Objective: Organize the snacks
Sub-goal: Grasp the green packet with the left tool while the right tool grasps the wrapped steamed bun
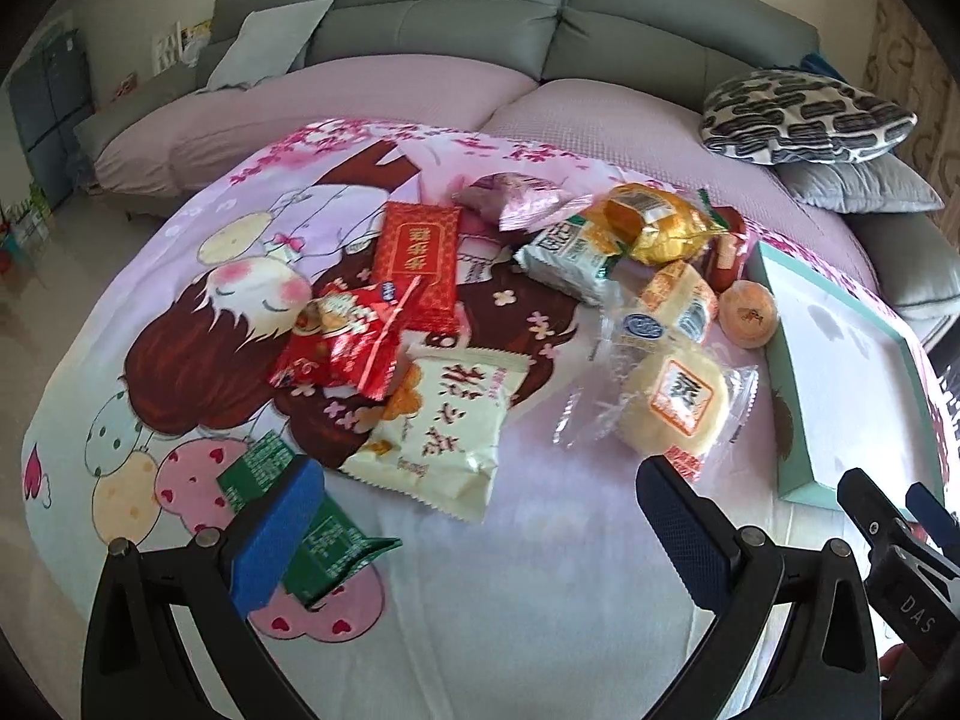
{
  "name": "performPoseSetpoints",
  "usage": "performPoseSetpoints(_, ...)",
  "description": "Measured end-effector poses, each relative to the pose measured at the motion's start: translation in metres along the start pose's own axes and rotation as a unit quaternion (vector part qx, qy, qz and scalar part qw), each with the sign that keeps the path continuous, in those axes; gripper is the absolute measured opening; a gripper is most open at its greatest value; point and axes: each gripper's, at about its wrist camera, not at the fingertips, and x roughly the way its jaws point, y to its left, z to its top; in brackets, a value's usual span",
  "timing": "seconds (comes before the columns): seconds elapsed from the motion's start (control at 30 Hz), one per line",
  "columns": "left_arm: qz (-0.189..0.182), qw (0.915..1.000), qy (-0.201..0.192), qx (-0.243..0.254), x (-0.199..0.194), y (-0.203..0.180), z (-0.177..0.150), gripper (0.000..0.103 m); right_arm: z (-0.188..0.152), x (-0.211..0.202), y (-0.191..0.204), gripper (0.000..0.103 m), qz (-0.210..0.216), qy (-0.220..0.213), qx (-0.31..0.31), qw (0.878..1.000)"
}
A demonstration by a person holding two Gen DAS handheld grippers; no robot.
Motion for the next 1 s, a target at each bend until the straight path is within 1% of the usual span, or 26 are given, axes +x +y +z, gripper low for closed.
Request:
performPoseSetpoints(0.13,0.028,0.9994,0.008,-0.018,0.000,0.025,-0.004,0.103,0.004,0.002,0.028,0.103,0.038,-0.011,-0.022,0.999)
performPoseSetpoints(0.23,0.036,0.9985,0.021,-0.035,0.005,0.043,-0.006,0.103,0.005,0.005,0.051,0.103,0.071,-0.017,-0.036,0.997)
performPoseSetpoints(0.3,0.036,0.9978,0.032,-0.045,0.010,0.053,-0.008,0.103,0.005,0.007,0.063,0.103,0.089,-0.022,-0.043,0.995)
performPoseSetpoints(0.37,0.033,0.9970,0.043,-0.056,0.015,0.062,-0.011,0.103,0.007,0.012,0.074,0.103,0.095,-0.025,-0.051,0.994)
performPoseSetpoints(0.43,0.031,0.9955,0.063,-0.064,0.023,0.068,-0.015,0.103,0.007,0.018,0.081,0.103,0.101,-0.023,-0.055,0.993)
performPoseSetpoints(0.5,0.029,0.9946,0.071,-0.070,0.028,0.072,-0.018,0.101,0.009,0.025,0.085,0.103,0.107,-0.023,-0.052,0.993)
performPoseSetpoints(0.57,0.025,0.9944,0.075,-0.071,0.030,0.074,-0.019,0.093,0.010,0.030,0.088,0.103,0.114,-0.023,-0.048,0.992)
performPoseSetpoints(0.6,0.018,0.9943,0.076,-0.072,0.032,0.074,-0.019,0.092,0.011,0.033,0.090,0.103,0.119,-0.024,-0.046,0.992)
performPoseSetpoints(0.67,0.011,0.9942,0.079,-0.073,0.035,0.075,-0.020,0.086,0.013,0.038,0.093,0.103,0.123,-0.024,-0.045,0.991)
performPoseSetpoints(0.7,0.012,0.9943,0.078,-0.071,0.037,0.074,-0.020,0.084,0.014,0.039,0.095,0.103,0.125,-0.026,-0.046,0.991)
performPoseSetpoints(0.73,0.014,0.9946,0.075,-0.070,0.037,0.074,-0.019,0.080,0.014,0.040,0.096,0.103,0.128,-0.029,-0.046,0.990)
performPoseSetpoints(0.77,0.013,0.9948,0.071,-0.071,0.037,0.074,-0.019,0.076,0.015,0.041,0.098,0.101,0.130,-0.030,-0.048,0.990)
performPoseSetpoints(0.9,0.020,0.9951,0.064,-0.073,0.038,0.075,-0.017,0.069,0.015,0.047,0.102,0.092,0.131,-0.024,-0.050,0.990)
performPoseSetpoints(0.93,0.022,0.9950,0.063,-0.074,0.038,0.075,-0.016,0.066,0.015,0.049,0.102,0.091,0.127,-0.021,-0.051,0.990)
performPoseSetpoints(0.97,0.024,0.9950,0.061,-0.075,0.038,0.075,-0.015,0.063,0.015,0.050,0.102,0.087,0.123,-0.020,-0.051,0.991)
performPoseSetpoints(1.0,0.024,0.9950,0.059,-0.077,0.038,0.076,-0.014,0.061,0.015,0.051,0.101,0.087,0.124,-0.019,-0.050,0.991)
